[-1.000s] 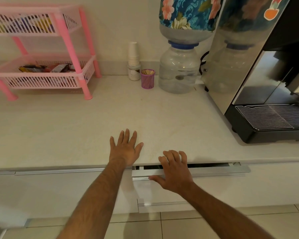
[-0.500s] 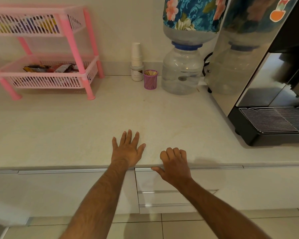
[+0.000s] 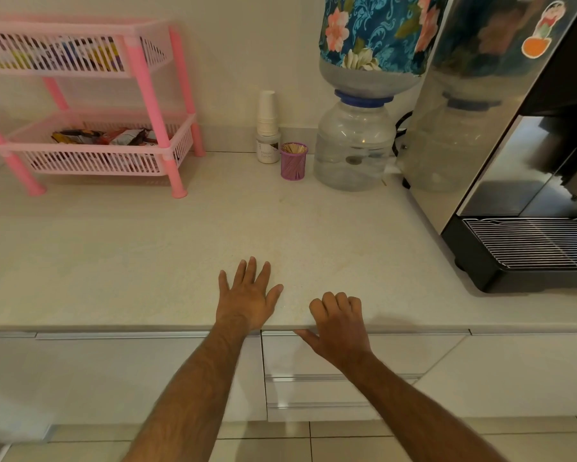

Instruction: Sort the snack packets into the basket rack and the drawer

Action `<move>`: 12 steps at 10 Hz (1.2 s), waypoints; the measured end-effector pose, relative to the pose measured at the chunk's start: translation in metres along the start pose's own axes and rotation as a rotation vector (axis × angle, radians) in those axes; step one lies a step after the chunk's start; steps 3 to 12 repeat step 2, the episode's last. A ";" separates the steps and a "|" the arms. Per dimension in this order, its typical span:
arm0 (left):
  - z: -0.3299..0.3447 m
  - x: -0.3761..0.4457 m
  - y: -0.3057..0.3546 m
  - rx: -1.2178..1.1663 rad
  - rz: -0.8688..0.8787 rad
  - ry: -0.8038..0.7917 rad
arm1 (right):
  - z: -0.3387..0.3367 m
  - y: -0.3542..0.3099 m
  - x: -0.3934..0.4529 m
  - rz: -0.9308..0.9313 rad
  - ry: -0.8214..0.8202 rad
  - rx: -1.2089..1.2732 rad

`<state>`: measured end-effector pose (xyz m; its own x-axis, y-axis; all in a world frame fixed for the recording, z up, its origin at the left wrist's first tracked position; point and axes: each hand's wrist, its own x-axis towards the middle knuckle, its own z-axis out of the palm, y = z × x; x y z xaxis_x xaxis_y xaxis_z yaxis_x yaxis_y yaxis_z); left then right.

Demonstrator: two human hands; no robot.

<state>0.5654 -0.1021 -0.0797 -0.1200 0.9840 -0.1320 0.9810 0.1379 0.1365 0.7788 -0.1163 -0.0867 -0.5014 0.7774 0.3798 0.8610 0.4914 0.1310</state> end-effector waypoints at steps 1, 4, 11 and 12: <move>-0.001 0.000 -0.002 -0.014 0.014 0.004 | 0.000 0.001 0.001 -0.004 0.024 0.050; 0.001 -0.003 -0.005 -0.051 0.056 0.061 | 0.003 0.003 -0.001 -0.040 0.091 0.137; 0.001 -0.003 -0.005 -0.051 0.056 0.061 | 0.003 0.003 -0.001 -0.040 0.091 0.137; 0.001 -0.003 -0.005 -0.051 0.056 0.061 | 0.003 0.003 -0.001 -0.040 0.091 0.137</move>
